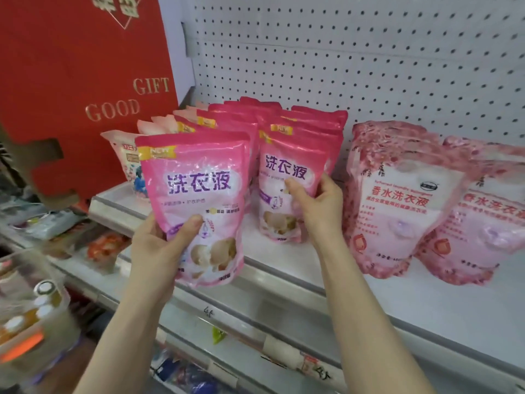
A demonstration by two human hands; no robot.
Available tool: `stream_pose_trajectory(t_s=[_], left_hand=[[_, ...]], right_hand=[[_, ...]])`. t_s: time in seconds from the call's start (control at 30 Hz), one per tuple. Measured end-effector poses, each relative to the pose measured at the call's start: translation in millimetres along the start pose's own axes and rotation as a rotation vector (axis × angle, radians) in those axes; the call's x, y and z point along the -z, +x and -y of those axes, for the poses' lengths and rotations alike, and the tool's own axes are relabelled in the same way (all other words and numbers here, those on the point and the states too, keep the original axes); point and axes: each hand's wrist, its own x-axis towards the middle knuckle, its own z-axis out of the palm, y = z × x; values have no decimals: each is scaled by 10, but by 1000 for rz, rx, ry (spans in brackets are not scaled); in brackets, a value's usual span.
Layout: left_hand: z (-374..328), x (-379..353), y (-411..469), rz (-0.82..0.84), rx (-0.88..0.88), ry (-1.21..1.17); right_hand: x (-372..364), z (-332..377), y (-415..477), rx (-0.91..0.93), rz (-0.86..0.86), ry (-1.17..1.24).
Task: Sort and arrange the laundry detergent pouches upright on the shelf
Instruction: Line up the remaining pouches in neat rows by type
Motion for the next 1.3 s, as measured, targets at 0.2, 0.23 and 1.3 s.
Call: stream_pose_trajectory(t_s=[0.2, 0.23, 1.3], left_hand=[[-8, 70, 136, 142, 26, 16], [-6, 73, 155, 160, 28, 12], [-708, -275, 1358, 459, -913, 1114]], right_hand=[[10, 16, -166, -38, 51, -525], [-18, 22, -164, -39, 18, -523], [-22, 967, -36, 367, 60, -712]])
